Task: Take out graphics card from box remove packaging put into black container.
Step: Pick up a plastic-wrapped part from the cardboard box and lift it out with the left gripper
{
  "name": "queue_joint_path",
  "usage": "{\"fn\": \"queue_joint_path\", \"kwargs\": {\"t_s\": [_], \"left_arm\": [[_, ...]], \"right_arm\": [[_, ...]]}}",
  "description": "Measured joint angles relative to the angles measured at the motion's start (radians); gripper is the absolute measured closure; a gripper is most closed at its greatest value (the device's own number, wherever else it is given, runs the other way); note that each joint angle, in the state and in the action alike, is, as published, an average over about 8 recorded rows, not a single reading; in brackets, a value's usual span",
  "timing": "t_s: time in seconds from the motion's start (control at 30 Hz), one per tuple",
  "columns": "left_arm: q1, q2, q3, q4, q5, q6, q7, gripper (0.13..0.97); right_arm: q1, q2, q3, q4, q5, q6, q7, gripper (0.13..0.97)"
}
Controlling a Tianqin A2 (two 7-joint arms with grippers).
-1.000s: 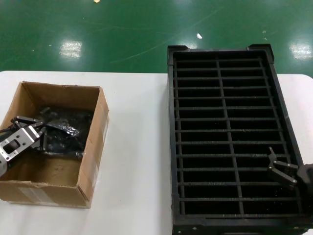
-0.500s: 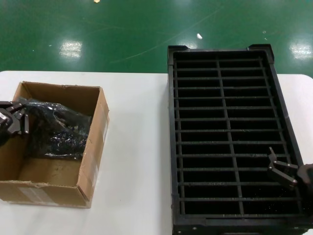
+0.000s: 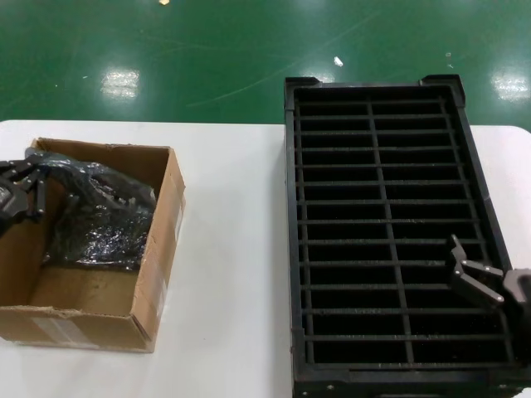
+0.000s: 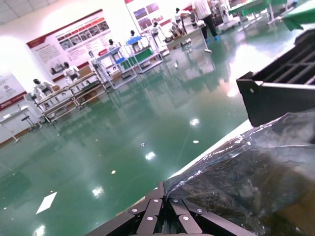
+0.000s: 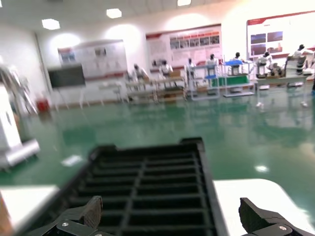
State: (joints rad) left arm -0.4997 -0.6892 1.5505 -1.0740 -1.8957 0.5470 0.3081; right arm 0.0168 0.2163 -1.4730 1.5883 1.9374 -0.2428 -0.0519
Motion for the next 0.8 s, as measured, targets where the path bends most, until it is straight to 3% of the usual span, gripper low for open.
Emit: {"fn": "queue_joint_path", "kwargs": {"t_s": [0.17, 0.33, 0.6, 0.8], "left_arm": [[0.001, 0.003, -0.021, -0.005, -0.017, 0.014, -0.006, 0.957], [0.002, 0.004, -0.039, -0.014, -0.032, 0.028, -0.012, 0.957], [0.033, -0.004, -0.070, -0.061, -0.046, 0.031, -0.027, 0.957], [0.073, -0.012, -0.098, -0.108, -0.057, 0.030, -0.034, 0.957]], "right_arm": [[0.007, -0.049, 0.095, -0.021, 0.158, -0.202, -0.029, 0.129], [0.035, -0.052, 0.148, -0.076, 0.355, -0.424, 0.028, 0.129], [0.186, -0.041, 0.131, -0.338, 0.605, -0.751, 0.291, 0.129], [0.346, -0.061, 0.061, -0.596, 0.665, -0.893, 0.506, 0.129]]}}
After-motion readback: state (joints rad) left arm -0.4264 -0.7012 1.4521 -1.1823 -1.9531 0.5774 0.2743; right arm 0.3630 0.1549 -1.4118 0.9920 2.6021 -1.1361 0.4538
